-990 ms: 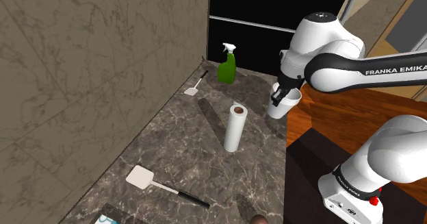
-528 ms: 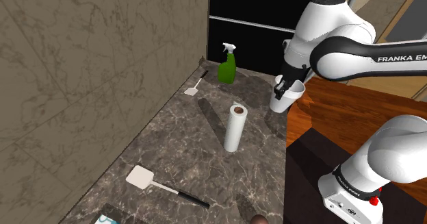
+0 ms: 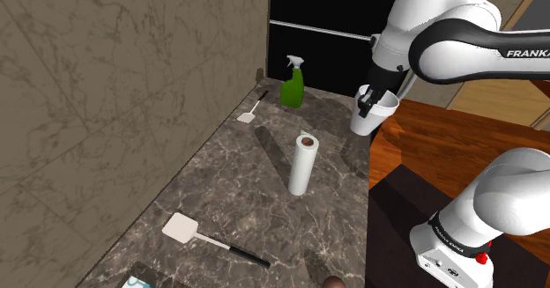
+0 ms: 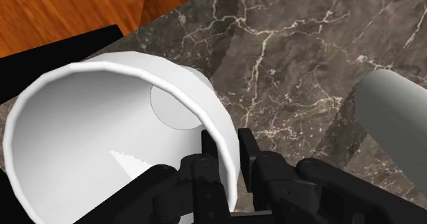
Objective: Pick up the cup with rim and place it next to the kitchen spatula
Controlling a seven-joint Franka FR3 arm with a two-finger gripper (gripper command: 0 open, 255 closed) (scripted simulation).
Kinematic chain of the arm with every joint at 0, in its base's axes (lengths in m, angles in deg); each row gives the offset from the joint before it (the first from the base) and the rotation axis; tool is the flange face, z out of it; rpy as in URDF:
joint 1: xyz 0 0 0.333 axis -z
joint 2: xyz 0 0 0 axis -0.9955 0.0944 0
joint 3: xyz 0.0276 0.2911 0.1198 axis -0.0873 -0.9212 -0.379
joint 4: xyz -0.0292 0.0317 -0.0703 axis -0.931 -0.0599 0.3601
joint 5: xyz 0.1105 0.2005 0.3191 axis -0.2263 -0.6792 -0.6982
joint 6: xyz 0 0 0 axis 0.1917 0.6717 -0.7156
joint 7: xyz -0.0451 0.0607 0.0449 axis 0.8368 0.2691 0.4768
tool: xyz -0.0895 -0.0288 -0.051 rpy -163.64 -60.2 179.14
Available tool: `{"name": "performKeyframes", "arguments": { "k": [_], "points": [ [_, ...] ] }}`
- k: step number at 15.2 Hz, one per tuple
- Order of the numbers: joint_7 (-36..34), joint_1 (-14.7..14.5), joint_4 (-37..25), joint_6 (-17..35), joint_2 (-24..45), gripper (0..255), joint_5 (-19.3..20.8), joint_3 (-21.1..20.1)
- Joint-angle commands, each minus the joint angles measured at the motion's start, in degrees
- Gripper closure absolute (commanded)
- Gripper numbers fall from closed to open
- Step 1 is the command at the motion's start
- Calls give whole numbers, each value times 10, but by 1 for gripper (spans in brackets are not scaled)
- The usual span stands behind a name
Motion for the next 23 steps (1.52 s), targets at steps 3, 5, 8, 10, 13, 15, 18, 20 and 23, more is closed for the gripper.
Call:
{"name": "performKeyframes", "arguments": {
  "k": [3, 5, 8, 10, 13, 15, 18, 20, 23],
  "points": [
    [4, 2, -30, -31, -1, 255, 2, 4],
    [6, 2, -45, -46, -1, 255, 3, 5],
    [9, 3, -69, -69, 0, 255, 4, 7],
    [11, 4, -85, -83, 1, 255, 5, 8],
    [-1, -1, -93, -98, -5, 255, -2, -2],
    [-26, -13, -91, -109, -17, 255, -17, -24],
    [-64, -30, -93, -125, -29, 255, -40, -58],
    [-90, -41, -97, -135, -34, 255, -56, -82],
    [-131, -55, -109, -149, -37, 255, -79, -118]
  ]
}}
